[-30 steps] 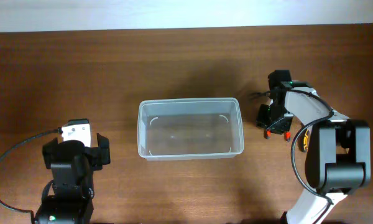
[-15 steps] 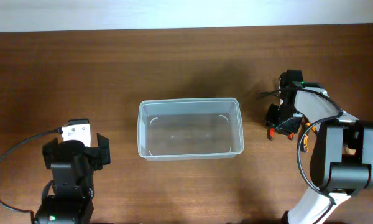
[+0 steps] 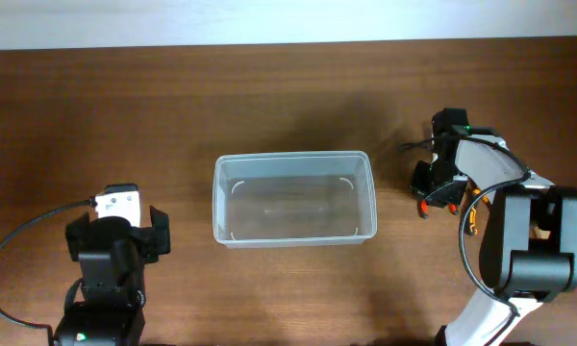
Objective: Pack container
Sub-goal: 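Close the right gripper on the red pliers and lift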
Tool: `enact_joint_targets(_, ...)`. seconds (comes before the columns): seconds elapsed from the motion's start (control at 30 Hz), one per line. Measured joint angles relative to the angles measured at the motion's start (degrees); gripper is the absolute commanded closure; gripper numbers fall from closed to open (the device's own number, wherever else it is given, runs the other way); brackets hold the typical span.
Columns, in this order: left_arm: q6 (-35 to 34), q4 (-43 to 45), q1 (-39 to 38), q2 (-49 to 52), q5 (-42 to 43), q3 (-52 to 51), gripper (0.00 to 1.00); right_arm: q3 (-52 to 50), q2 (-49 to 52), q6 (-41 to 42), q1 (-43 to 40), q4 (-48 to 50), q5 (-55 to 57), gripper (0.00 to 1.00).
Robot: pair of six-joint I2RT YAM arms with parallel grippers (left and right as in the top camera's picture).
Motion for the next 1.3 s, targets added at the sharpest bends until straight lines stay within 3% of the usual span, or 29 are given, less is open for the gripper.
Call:
enact_joint_targets(0.4,0.0,0.02,0.0,0.0,0.0,0.0,0.01,0.0,0.0,-0.81,0.0,-0.04,0.02,0.93)
enact_joint_targets(0.93,0.0,0.02,0.0,0.0,0.0,0.0,0.01,0.0,-0.17,-1.86,0.0,-0.85,-0.2,0.95)
enact_joint_targets(1.3,0.0,0.0,0.0,0.0,0.0,0.0,0.01,5.68,-4.33,-9.62,1.55,-7.67,-0.44,0.96)
